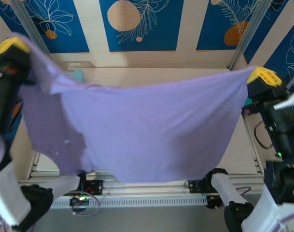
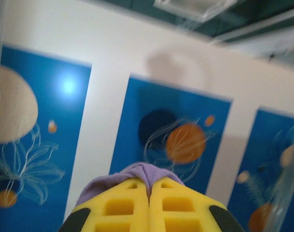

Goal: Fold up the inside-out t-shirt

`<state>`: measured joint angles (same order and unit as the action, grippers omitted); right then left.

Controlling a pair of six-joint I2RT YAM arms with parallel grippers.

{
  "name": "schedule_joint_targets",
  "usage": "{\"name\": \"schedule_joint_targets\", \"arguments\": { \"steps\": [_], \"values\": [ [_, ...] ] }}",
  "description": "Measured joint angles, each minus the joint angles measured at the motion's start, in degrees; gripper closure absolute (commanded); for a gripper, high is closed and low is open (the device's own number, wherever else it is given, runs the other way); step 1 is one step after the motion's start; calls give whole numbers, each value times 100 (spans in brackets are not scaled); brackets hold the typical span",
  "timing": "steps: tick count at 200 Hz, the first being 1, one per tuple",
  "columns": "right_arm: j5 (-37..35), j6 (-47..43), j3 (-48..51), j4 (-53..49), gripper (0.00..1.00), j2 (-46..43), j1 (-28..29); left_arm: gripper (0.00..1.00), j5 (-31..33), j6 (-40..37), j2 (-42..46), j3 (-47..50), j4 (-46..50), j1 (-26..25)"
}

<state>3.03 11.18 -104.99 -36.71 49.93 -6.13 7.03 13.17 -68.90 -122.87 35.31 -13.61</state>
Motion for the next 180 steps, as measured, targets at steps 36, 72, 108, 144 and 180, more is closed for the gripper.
{"name": "schedule_joint_targets", "arguments": {
  "steps": [36,72,108,144,180],
  "values": [
    [-120,-81,1670,1021,100,841,2,100,249,-286,-1425,1497,-721,4],
    [-227,-76,2452,2297,100,2809,153,100,280,-437,-3410,1808,-1303,101],
    [-319,94,1353,2938,78,5816,319,69,195,-369,-6487,-693,-1222,278],
    [-461,210,284,2509,60,7578,378,34,-157,-7,-8376,-2706,-492,439],
    [-682,184,1051,2044,57,6734,450,28,-391,461,-7088,-669,-452,503]
  ]
}}
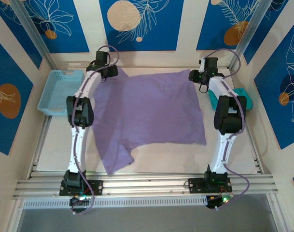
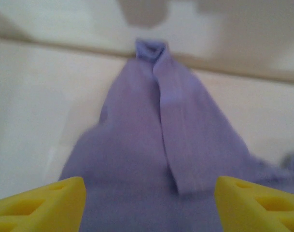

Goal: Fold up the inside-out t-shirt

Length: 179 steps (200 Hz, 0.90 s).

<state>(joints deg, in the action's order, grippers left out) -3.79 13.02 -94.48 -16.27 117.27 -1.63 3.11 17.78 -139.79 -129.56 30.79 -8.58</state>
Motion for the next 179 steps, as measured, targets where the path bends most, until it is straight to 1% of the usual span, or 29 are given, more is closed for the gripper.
{"name": "schedule_joint_targets", "arguments": {
  "steps": [20,36,52,68,89,110,128,156,179],
  "values": [
    [-81,48,1008,-258,56,-1193,105,25,-317,463,1757,2295,-555,-2],
    [-55,201,1777,-369,54,-2085,168,23,-667,977,3407,4280,-1438,-28],
    [-20,387,2629,-549,52,-2909,195,23,-1005,1403,4719,5775,-2153,-103],
    [-24,638,3458,-739,50,-3534,160,22,-1224,1646,5593,6898,-2529,-219],
    [-15,920,4334,-1185,47,-4131,66,21,-1401,1784,6242,8105,-2559,-487],
    [-92,1169,4924,-1593,46,-4640,-20,21,-1526,1932,6918,9138,-2376,-743],
    [-111,1412,5357,-1805,47,-5042,-151,21,-1572,2026,7602,9654,-2079,-940],
    [-59,1738,5668,-2026,48,-5119,-531,21,-1504,2022,8341,9757,-1550,-1300],
    [-70,1950,5700,-2151,50,-5010,-654,21,-1327,1950,8701,9757,-970,-1609]
  ]
}}
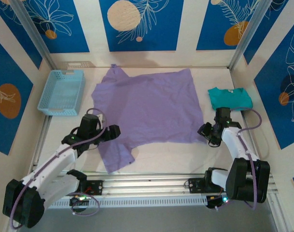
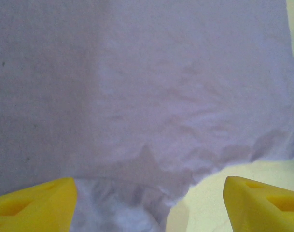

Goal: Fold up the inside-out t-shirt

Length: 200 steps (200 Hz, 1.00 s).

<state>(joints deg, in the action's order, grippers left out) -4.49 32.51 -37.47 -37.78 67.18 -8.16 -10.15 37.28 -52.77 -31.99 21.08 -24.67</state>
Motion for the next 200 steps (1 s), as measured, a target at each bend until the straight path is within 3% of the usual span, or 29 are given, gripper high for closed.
{"name": "schedule_joint_targets", "arguments": {
  "steps": [45,136,161,200],
  "values": [
    [39,417,275,-22,50,348,-85,21,337,-101,367,0,732,-151],
    [170,673,116,-81,57,953,-345,21,339,-291,52,-74,844,-223],
    [184,632,-92,13,61,1134,-422,22,339,-289,201,-15,881,-323],
    [103,444,-380,151,77,1233,-470,22,345,-256,361,90,1071,-470]
  ]
}}
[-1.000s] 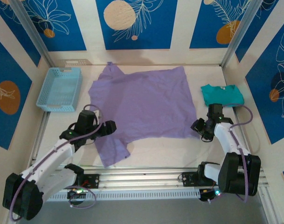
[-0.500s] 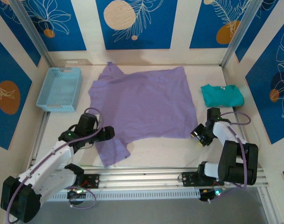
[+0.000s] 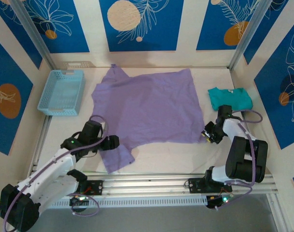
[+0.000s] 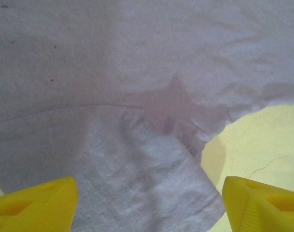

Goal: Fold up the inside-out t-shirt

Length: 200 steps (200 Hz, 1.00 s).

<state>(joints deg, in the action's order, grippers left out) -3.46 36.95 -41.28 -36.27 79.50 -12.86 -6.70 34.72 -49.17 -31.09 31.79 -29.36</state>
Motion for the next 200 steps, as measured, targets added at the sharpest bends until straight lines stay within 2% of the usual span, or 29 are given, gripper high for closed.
{"name": "schedule_joint_targets", "arguments": {
  "steps": [21,54,82,121,170,200],
  "values": [
    [-2,-76,-24,55,77,70,-39,22,48,76,11,26,85,-92],
    [0,-153,-24,55,64,98,-44,22,144,138,50,35,210,-216],
    [2,-138,15,-46,61,-109,11,22,234,142,72,35,234,-243],
    [55,-72,258,-85,60,-319,92,22,234,138,57,35,221,-251],
    [201,17,258,-55,60,114,118,22,236,136,-26,35,212,-260],
    [345,72,116,-55,69,323,114,22,280,138,26,35,236,-271]
  ]
}}
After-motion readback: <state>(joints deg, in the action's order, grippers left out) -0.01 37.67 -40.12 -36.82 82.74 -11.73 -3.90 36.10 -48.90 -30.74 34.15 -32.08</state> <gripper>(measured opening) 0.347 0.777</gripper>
